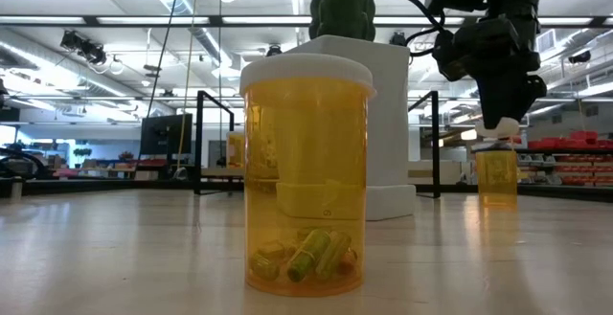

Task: Pick and place medicine bottles onto shelf by color
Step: Put the orange medicine bottle on the shelf

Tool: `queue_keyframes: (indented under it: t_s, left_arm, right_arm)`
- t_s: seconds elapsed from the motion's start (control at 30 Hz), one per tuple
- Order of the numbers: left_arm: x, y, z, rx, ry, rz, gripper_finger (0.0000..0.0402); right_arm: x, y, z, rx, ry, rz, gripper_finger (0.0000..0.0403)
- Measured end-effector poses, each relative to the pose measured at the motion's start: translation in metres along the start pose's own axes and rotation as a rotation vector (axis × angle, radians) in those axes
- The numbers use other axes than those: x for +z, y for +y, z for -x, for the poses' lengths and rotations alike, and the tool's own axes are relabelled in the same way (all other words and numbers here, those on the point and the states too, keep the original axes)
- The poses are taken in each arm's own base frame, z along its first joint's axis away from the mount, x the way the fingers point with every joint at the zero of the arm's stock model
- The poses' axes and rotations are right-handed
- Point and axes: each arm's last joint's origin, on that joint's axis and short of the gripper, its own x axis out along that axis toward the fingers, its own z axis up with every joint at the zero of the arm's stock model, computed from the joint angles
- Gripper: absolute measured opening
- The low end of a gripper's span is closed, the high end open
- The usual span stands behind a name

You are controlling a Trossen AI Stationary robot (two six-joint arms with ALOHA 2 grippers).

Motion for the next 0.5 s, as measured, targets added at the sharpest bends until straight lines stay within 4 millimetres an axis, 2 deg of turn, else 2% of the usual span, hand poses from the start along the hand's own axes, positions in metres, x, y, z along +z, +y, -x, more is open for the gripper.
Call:
queue_keyframes:
  t_s: [0.5]
  left_arm:
    - [0.0000, 0.0000, 0.0000, 0.000, 0.000, 0.000, 0.0162]
  right_arm:
    - [0.0021, 0.0013, 0.0001, 0.003, -0.033, -0.020, 0.0217]
